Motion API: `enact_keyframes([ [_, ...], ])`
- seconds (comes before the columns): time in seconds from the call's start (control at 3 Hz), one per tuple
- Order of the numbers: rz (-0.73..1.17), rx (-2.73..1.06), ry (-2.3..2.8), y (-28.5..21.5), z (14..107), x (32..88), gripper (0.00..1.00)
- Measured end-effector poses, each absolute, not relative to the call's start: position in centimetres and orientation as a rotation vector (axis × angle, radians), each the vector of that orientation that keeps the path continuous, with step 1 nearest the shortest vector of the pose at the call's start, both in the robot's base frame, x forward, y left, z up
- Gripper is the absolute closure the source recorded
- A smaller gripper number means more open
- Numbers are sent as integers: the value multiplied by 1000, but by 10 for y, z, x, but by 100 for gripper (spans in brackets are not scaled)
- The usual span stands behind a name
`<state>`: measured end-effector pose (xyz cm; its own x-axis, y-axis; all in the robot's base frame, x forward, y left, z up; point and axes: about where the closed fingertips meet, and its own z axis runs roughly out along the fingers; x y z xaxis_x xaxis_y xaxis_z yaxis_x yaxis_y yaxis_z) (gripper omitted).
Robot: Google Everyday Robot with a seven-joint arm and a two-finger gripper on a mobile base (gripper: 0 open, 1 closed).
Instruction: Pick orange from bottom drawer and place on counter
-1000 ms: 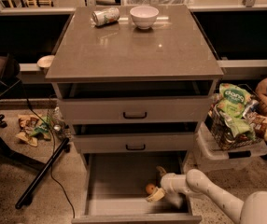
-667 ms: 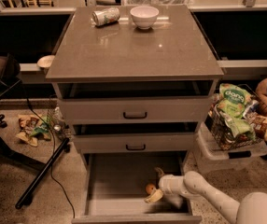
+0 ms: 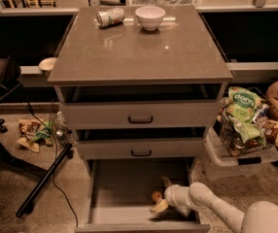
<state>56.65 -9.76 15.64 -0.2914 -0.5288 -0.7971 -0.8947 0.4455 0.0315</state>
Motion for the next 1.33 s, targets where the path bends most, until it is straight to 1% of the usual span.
enact_keyframes([
  [0.67,606,-1190,2006,-98,136,565,0],
  [1.0,606,-1189,2008,-98,134,565,19],
  [1.33,604,-1189,2010,-98,133,564,42],
])
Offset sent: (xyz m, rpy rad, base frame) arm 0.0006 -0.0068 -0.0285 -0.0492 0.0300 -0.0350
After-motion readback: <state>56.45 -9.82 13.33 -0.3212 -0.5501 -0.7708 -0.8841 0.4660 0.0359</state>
